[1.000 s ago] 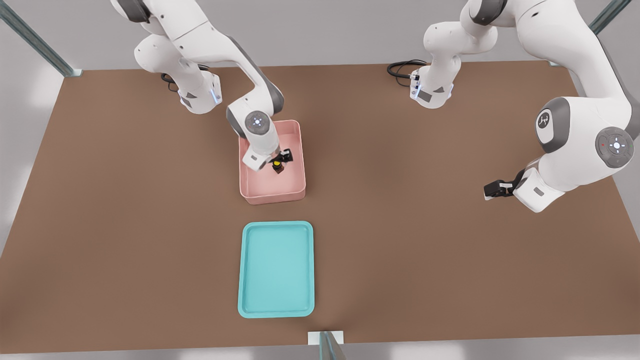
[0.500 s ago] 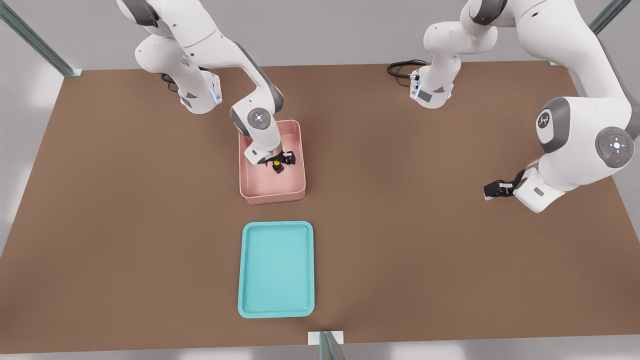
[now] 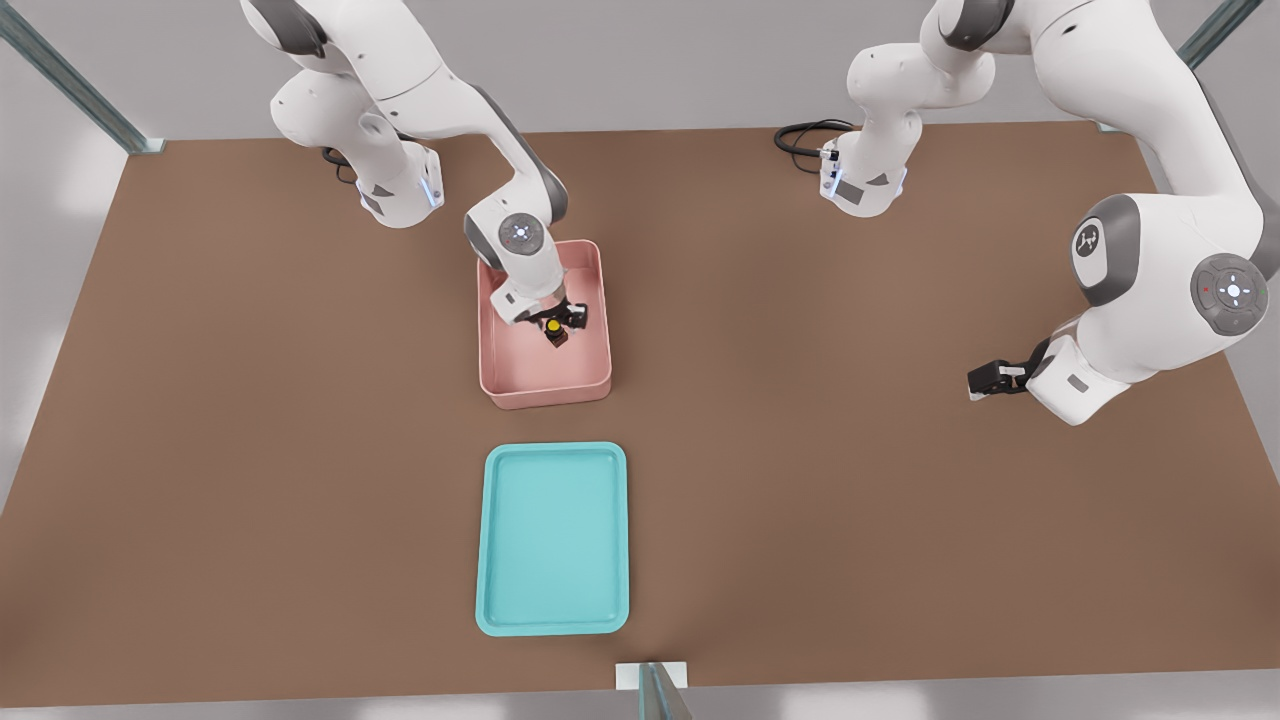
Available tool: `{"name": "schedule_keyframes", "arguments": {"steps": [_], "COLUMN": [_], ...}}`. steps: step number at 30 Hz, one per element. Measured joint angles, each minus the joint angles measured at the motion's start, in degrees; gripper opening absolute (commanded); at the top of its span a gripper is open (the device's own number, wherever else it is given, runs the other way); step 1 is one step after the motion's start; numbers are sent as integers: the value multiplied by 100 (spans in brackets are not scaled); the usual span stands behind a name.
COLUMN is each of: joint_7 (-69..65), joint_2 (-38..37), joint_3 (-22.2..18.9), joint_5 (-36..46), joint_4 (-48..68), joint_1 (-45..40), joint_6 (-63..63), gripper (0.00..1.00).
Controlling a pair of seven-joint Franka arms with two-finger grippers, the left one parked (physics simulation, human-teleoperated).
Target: The left arm remains still, and the right arm places the button from the box into the tray
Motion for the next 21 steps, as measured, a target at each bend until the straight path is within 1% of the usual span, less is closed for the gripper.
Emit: {"name": "schedule_keyframes", "arguments": {"steps": [3,5,6,8,14,21], "joint_7": [62,98,114,146,232,302], "joint_2": [-9,-6,-4,9,14,0], "joint_3": [-5,-8,-9,-9,-15,-17], "joint_5": [-15,-26,-29,-32,-11,12], "joint_4": [-52,-60,-62,-60,-50,-46], "joint_1": [-67,-107,-115,-115,-99,-80], "joint_6": [12,19,22,28,50,54], "gripper": [75,69,71,71,55,48]}}
